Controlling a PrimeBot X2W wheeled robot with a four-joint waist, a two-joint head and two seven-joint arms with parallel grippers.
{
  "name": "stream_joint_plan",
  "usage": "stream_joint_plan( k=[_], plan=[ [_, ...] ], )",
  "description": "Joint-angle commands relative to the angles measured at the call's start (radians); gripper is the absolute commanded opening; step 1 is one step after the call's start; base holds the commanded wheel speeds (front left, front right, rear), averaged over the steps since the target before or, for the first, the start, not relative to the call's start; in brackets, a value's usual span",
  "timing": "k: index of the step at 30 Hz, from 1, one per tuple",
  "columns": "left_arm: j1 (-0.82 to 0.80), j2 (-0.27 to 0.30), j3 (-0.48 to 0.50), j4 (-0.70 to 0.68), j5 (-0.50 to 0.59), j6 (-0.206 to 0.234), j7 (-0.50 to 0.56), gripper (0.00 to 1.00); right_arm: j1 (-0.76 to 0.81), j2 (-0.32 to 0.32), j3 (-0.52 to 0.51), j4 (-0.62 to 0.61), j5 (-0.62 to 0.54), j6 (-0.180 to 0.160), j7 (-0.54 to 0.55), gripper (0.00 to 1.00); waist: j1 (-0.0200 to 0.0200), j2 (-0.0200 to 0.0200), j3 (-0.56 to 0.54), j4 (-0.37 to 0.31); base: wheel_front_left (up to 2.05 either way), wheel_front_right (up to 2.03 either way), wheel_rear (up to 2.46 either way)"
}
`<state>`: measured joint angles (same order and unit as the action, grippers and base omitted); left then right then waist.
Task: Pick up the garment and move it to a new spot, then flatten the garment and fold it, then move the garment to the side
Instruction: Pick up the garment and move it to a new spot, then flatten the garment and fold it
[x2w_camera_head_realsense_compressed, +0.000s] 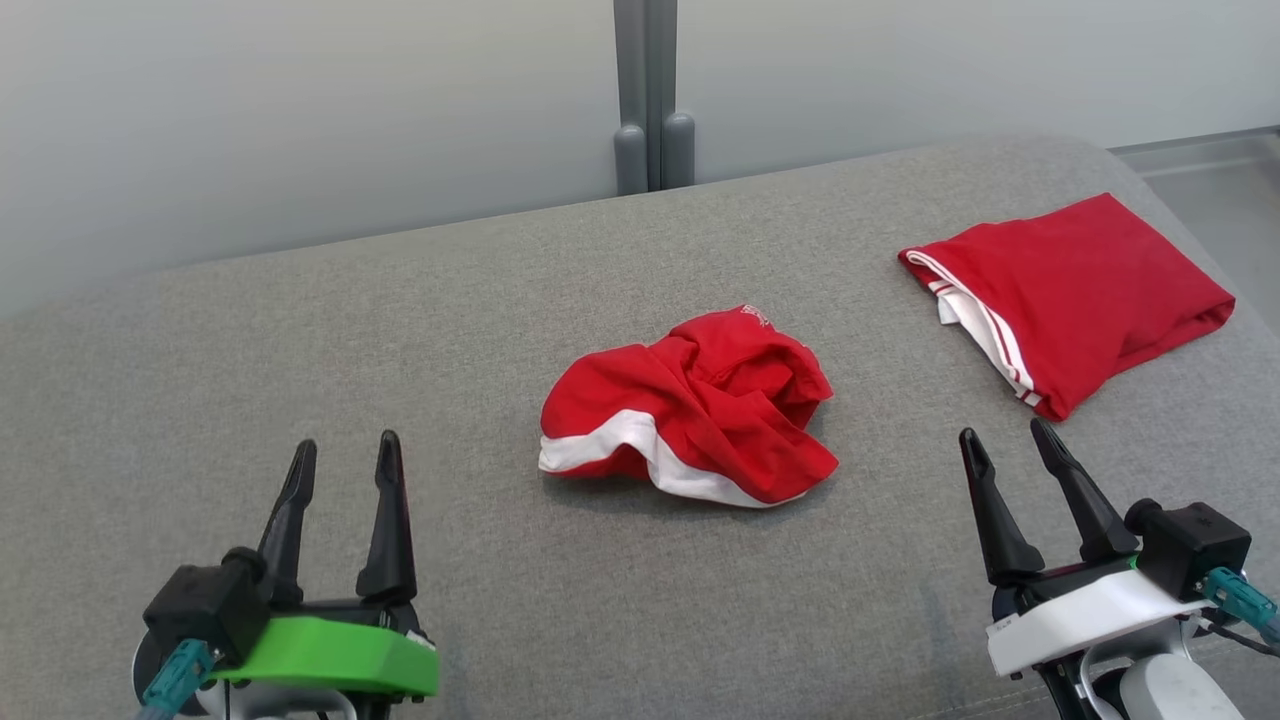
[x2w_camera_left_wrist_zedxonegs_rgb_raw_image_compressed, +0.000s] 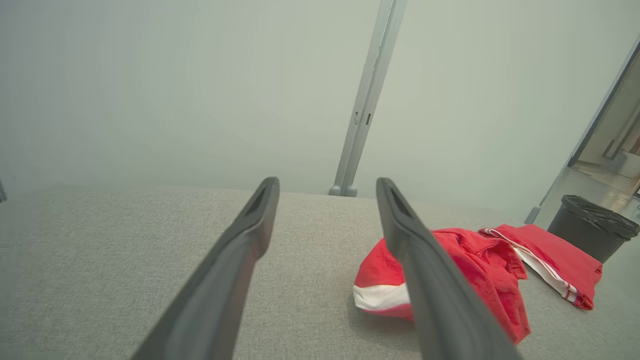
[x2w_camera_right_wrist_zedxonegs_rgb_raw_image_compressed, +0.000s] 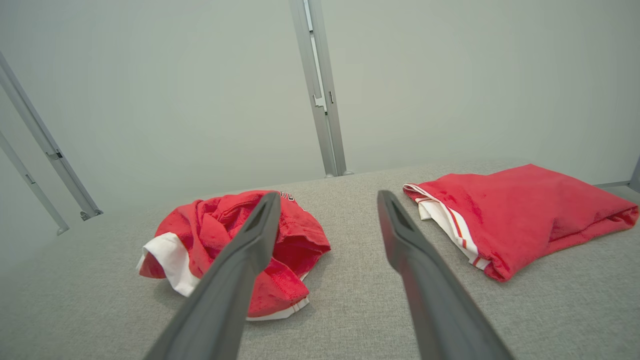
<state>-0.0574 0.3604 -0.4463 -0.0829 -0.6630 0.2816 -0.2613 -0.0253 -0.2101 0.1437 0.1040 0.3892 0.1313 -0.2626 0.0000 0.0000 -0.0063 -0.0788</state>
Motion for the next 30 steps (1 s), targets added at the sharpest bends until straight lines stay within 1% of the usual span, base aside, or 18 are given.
stream_joint_plan(
  k=[1, 10, 11, 12, 16, 19, 20, 22, 30],
  plan=[
    [0.038, -0.012, 0.023, -0.001, 0.023, -0.011, -0.004, 1.0, 0.015, -0.003, -0.005, -0.004, -0.007, -0.001, -0.002, 1.0, 0.0, 0.0, -0.003, 0.001, 0.0, 0.0, 0.0],
    [0.127, -0.056, 0.118, 0.05, 0.116, -0.074, -0.005, 1.0, 0.034, -0.005, -0.022, -0.009, -0.011, -0.001, -0.002, 1.0, 0.0, 0.0, -0.01, 0.009, 0.0, 0.0, 0.0],
    [0.127, -0.056, 0.118, 0.05, 0.116, -0.074, -0.005, 1.0, 0.034, -0.005, -0.022, -0.009, -0.011, -0.001, -0.002, 1.0, 0.0, 0.0, -0.01, 0.009, 0.0, 0.0, 0.0],
    [0.14, -0.053, 0.116, 0.069, 0.142, -0.107, -0.004, 1.0, 0.034, -0.005, -0.016, -0.005, -0.012, -0.001, -0.002, 1.0, 0.0, 0.0, -0.011, 0.007, 0.0, 0.0, 0.0],
    [0.147, -0.072, 0.149, 0.103, 0.171, -0.147, -0.004, 1.0, 0.027, -0.003, -0.014, -0.001, -0.008, -0.001, -0.002, 1.0, 0.0, 0.0, -0.008, 0.007, 0.0, 0.0, 0.0],
    [0.152, -0.083, 0.16, 0.113, 0.2, -0.165, -0.004, 1.0, 0.026, -0.005, -0.012, 0.002, -0.007, -0.001, -0.002, 1.0, 0.0, 0.0, -0.007, 0.009, 0.0, 0.0, 0.0],
    [0.152, -0.083, 0.16, 0.113, 0.2, -0.165, -0.004, 1.0, 0.026, -0.005, -0.012, 0.002, -0.007, -0.001, -0.002, 1.0, 0.0, 0.0, -0.007, 0.009, 0.0, 0.0, 0.0],
    [0.152, -0.086, 0.162, 0.126, 0.214, -0.181, -0.004, 1.0, 0.024, -0.008, -0.012, 0.004, -0.006, -0.001, -0.002, 1.0, 0.0, 0.0, -0.005, 0.01, 0.0, 0.0, 0.0],
    [0.133, -0.123, 0.21, 0.173, 0.242, -0.23, -0.004, 1.0, 0.015, -0.011, -0.005, 0.011, 0.0, -0.001, -0.002, 1.0, 0.0, 0.0, -0.003, 0.013, 0.0, 0.0, 0.0]
  ],
)
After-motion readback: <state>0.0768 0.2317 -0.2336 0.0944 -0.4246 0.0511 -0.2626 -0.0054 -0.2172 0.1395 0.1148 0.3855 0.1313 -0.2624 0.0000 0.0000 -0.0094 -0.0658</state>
